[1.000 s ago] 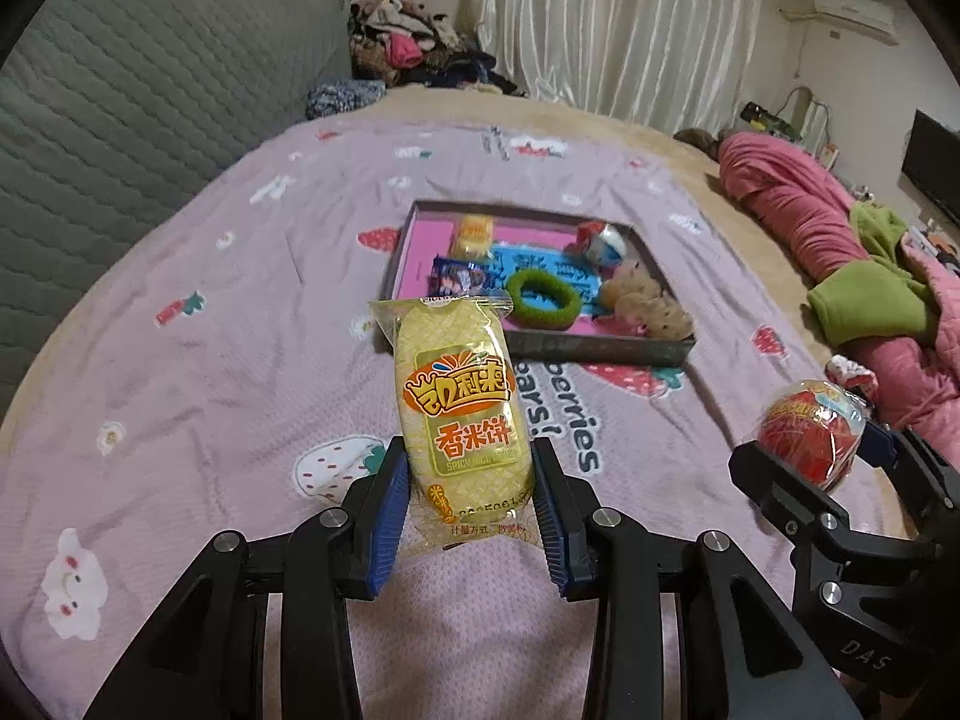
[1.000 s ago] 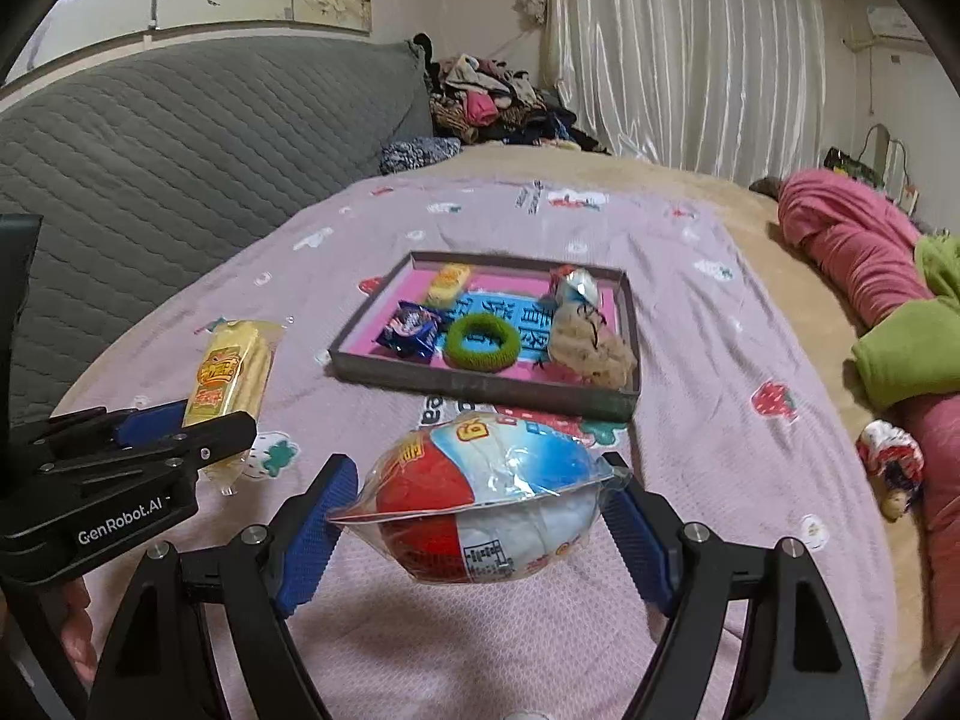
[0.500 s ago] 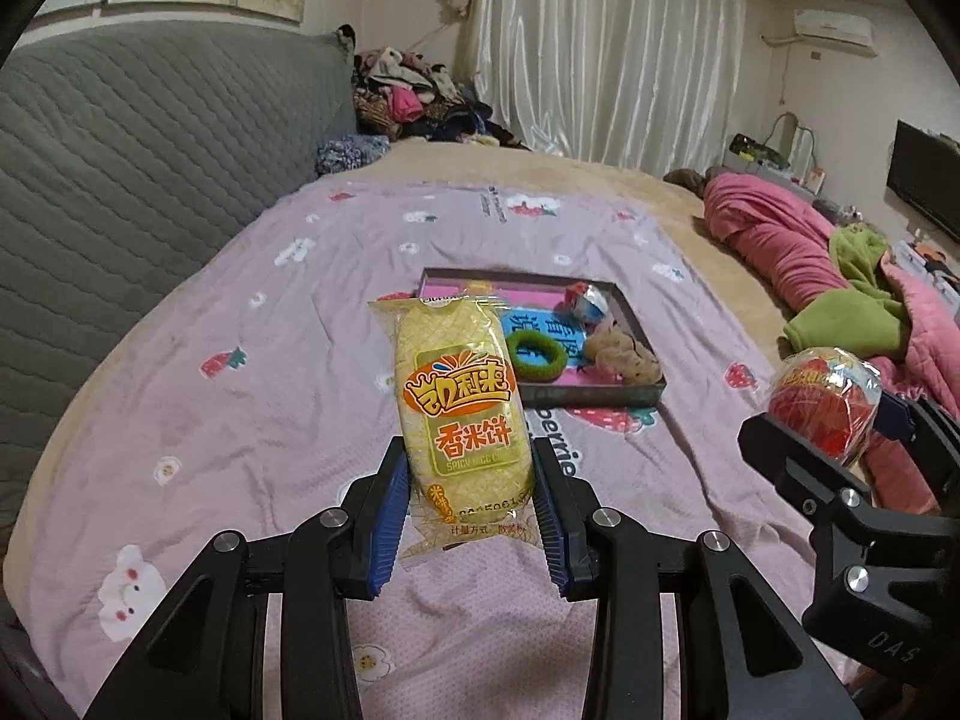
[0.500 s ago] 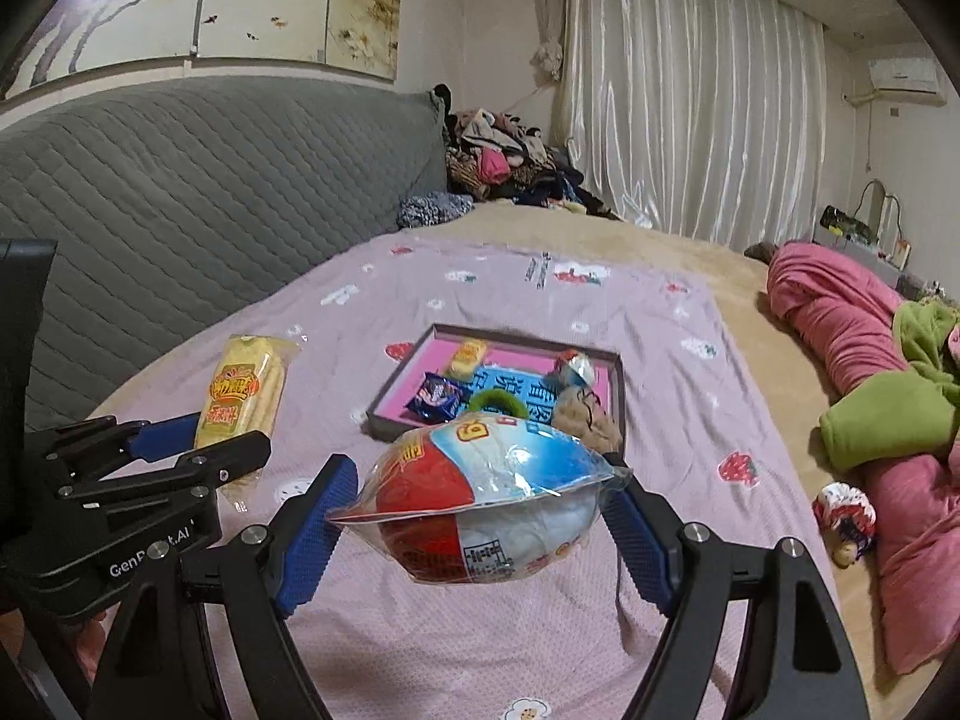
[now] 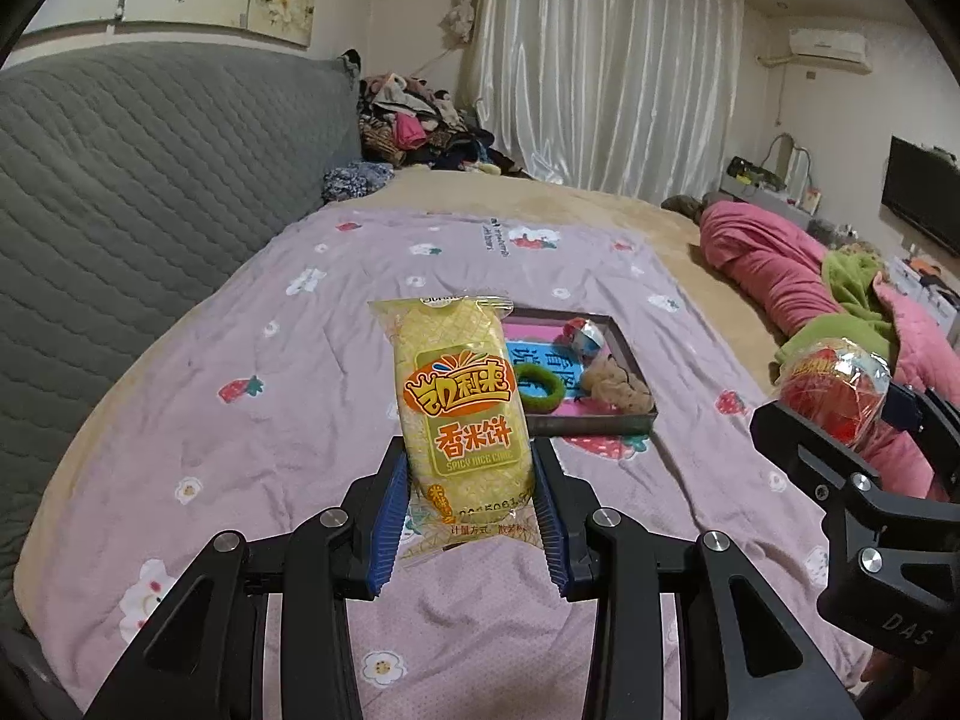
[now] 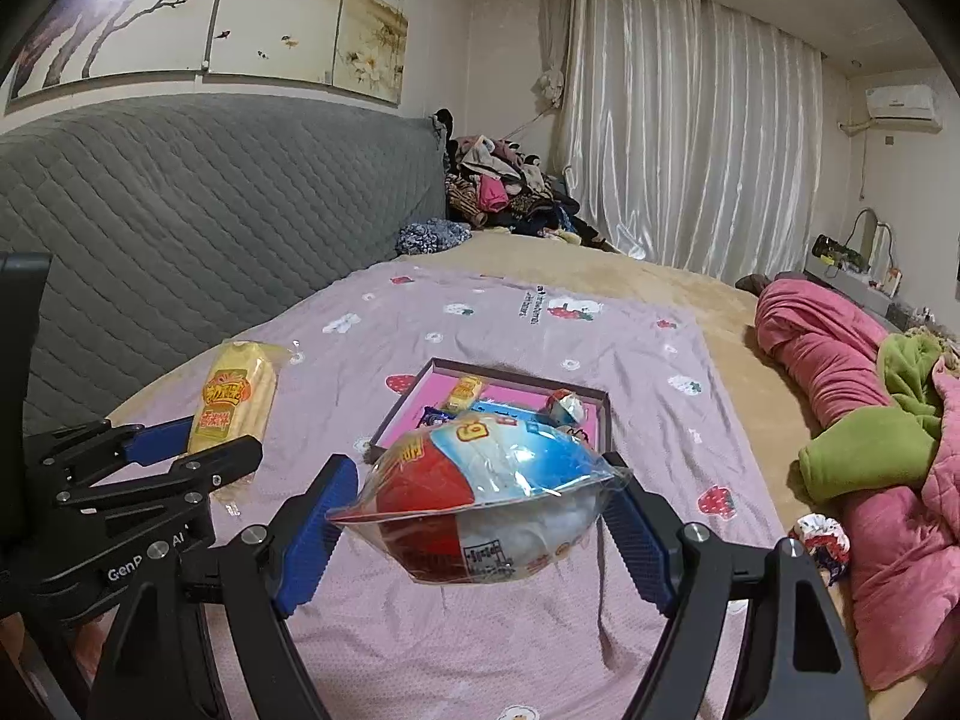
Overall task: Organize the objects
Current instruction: 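Lift and carry the cake pack and egg toy toward the pink tray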
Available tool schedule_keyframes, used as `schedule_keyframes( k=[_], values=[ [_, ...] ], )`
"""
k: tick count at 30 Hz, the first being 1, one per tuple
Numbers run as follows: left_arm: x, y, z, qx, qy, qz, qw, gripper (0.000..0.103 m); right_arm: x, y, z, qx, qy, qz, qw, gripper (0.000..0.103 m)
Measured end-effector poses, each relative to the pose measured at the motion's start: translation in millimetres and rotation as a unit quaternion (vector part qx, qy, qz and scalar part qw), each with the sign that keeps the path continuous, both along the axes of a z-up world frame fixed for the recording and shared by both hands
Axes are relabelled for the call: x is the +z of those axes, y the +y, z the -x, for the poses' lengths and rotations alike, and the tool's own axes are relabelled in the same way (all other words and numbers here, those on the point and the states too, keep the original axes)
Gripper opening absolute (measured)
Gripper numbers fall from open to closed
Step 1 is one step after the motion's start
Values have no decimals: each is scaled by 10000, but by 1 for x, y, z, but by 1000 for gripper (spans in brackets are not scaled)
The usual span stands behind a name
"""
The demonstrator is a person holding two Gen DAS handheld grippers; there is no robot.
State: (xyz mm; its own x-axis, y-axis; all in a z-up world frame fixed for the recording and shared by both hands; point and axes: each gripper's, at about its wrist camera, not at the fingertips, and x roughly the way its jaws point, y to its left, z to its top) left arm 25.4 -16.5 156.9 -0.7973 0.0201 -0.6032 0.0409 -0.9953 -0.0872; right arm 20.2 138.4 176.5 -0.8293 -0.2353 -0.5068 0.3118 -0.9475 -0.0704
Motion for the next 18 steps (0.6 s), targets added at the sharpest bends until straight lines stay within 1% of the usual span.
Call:
schedule_keyframes(
  k=[4,9,18],
  values=[
    [-2,0,2,-6,-3,17,10000,40,2,-3,0,22,27,-10,10000,81],
    [-3,2,5,-7,-8,2,10000,40,-1,-7,6,33,-51,-92,9999,81],
    [-8,7,15,-5,-74,127,9999,40,0,-3,17,-6,-93,-21,10000,81]
  ],
)
